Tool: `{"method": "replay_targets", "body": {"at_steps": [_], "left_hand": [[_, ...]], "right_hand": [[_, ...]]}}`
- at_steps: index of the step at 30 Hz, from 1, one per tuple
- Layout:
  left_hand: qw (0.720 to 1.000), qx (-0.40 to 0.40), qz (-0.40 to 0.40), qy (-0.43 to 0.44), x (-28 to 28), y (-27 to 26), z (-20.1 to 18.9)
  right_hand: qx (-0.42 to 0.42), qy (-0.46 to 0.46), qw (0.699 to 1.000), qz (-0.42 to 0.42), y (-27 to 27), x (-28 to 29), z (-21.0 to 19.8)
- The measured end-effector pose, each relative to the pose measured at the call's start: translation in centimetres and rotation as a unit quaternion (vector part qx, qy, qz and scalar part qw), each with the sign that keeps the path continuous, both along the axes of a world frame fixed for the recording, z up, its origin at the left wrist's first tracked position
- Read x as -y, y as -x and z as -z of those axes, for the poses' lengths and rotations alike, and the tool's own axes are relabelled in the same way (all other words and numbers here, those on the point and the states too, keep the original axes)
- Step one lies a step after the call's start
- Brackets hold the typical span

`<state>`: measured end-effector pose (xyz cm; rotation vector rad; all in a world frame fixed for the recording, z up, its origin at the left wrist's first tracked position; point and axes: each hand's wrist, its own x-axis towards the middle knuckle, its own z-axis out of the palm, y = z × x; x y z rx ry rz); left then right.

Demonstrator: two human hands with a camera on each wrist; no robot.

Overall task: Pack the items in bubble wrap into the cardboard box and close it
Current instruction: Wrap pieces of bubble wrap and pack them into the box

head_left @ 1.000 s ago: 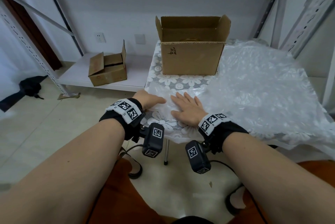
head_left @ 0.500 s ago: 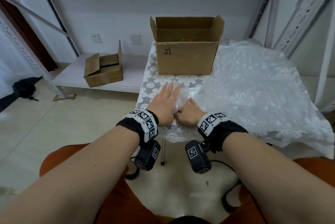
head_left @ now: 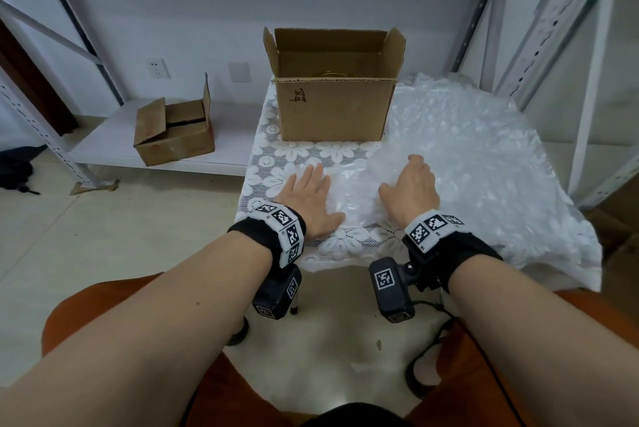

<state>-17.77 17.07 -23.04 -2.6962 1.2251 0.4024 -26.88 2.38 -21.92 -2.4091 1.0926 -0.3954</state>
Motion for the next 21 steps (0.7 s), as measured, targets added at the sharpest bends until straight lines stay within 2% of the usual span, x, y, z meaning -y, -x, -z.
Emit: {"method": "replay_targets", "body": {"at_steps": [4,5,7,9,11,13,16,18,21], "left_hand": [[0.999,0.027,0.024,-0.007,0.2,0.0,0.1],[0.999,0.028,0.026,-0.009,0.2,0.0,0.1],[0.999,0.024,0.026,-0.011,0.3,0.0,0.2],[0.999,0.02,0.024,-0.017,0.4,0.2,0.2],[0.999,0.02,0.02,-0.024,0.5,0.3,0.3],[0.999,0.016,0.016,-0.024,0.5,0.5,0.2],[1.0,0.014,0.008,-0.012,0.4,0.6,0.1],[1.0,0.018,0.005,-0.008,0.3,0.8,0.0],[1.0,0.017,0.01,0.002,0.1,0.9,-0.1]], "right_hand": [[0.024,-0.012,0.999,-0.023,-0.4,-0.3,-0.4],[0.033,0.015,0.999,-0.041,-0.5,-0.6,-0.6],[0.023,0.136,0.985,-0.099,-0.6,-1.5,-0.8],[-0.017,0.256,0.951,-0.174,-0.7,-2.4,-0.5],[-0.045,0.29,0.928,-0.229,-0.8,-3.0,-0.1],[-0.044,0.26,0.927,-0.266,-0.9,-3.4,0.5],[-0.002,0.125,0.945,-0.302,-1.2,-4.0,1.1],[0.01,0.016,0.953,-0.302,-1.3,-3.9,1.3],[0.008,-0.056,0.954,-0.295,-1.5,-3.9,1.2]]}}
